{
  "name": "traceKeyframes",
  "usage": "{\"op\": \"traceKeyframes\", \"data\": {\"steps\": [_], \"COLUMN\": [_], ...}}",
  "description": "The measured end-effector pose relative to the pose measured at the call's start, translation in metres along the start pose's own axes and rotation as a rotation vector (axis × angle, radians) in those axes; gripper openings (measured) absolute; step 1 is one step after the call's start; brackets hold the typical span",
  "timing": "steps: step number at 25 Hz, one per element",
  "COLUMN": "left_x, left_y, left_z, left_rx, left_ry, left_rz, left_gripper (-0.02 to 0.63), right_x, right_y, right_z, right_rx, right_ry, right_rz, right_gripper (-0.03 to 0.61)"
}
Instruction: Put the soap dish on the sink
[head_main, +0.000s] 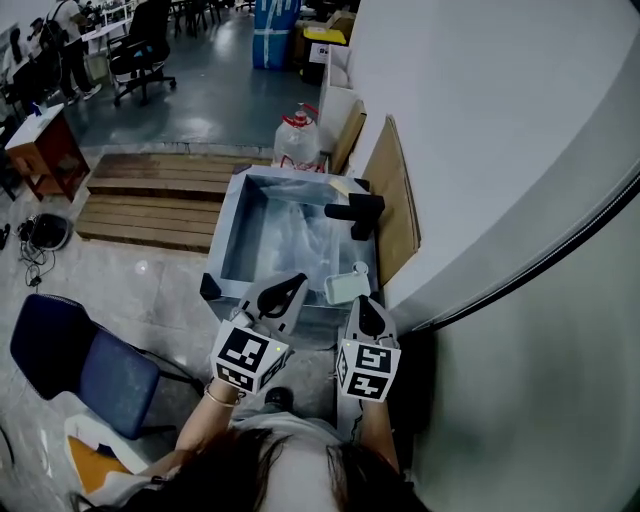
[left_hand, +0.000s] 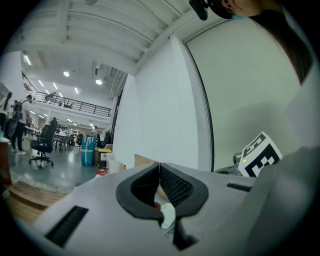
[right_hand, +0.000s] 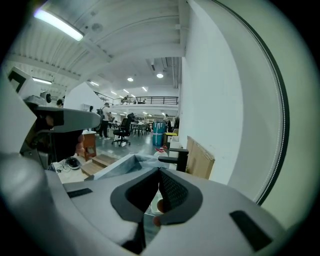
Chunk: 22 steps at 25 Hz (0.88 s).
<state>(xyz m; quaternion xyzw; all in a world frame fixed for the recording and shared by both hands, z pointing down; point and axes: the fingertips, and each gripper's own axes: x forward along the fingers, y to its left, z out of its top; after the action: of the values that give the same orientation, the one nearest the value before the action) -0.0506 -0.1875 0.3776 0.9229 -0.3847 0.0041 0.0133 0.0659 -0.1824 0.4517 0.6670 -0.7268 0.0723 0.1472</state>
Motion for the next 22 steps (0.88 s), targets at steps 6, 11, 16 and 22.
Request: {"op": "traceKeyframes", "data": {"steps": [6,11,16,22], "left_x": [-0.007,-0.014,-0.025,-0.045], "left_y": [-0.02,-0.04,-0.059,-0.08], "left_z": [0.002,0.001,0.0,0.004], "left_rx": [-0.001,0.004,0.007,0.014], "left_ry": [-0.001,-0.003,0.002,0.006], "left_rz": [0.015,0.023,0.031,0.043], "left_gripper": [0.009,0.009,0.009,0.009], "right_x": [-0.021,-0.038,-0.061,-0.093], "right_y": [-0.004,-0.008,-0.01,-0.009], "right_z": [-0.001,-0.001,-0.004,-0.001], "right_rx": [0.009,0.014,0.011,0.006], "right_ry": [-0.017,-0.039,-0.052,-0.082], "right_rz": [0.026,0.047,0.057,0.069], "right_gripper": [0.026,0.026,0.026,0.025]}}
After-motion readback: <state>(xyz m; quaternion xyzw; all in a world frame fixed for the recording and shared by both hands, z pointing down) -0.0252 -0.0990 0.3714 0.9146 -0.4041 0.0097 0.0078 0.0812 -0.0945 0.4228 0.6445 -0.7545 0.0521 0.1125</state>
